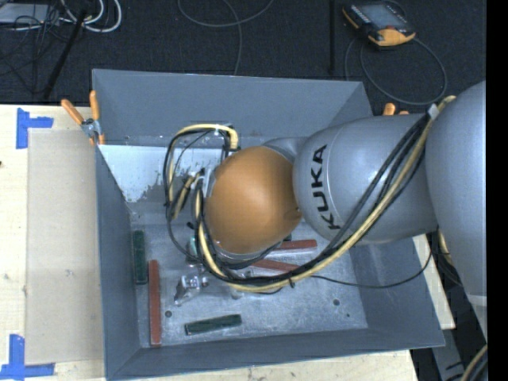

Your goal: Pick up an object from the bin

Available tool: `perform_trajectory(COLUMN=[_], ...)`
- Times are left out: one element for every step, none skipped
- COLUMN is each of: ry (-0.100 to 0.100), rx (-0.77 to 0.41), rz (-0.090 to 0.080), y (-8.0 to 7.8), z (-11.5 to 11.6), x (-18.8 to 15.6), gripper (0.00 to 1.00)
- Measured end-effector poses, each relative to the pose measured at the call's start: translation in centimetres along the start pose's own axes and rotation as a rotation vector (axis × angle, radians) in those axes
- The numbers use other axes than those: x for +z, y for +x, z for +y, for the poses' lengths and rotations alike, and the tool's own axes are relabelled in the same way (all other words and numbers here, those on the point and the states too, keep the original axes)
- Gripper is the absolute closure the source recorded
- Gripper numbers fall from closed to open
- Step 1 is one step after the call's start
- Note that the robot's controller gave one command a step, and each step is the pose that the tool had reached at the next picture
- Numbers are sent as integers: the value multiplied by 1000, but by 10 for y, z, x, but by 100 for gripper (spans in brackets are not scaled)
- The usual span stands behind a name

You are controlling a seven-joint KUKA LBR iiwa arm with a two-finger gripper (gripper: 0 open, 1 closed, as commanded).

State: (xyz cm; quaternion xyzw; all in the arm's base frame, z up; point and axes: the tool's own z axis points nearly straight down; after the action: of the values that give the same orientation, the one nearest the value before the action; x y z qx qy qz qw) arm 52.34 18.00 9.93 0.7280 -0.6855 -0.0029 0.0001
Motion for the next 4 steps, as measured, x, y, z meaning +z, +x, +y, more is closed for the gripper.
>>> perform_trajectory(ry=[-1, 0, 11, 11], rx=[-128, -298, -84, -85], rz=[5, 6, -2, -2], y=[40, 2, -3, -3], z=[19, 39, 38, 38], x=[-15, 7, 27, 27], gripper=[0, 0, 100, 100])
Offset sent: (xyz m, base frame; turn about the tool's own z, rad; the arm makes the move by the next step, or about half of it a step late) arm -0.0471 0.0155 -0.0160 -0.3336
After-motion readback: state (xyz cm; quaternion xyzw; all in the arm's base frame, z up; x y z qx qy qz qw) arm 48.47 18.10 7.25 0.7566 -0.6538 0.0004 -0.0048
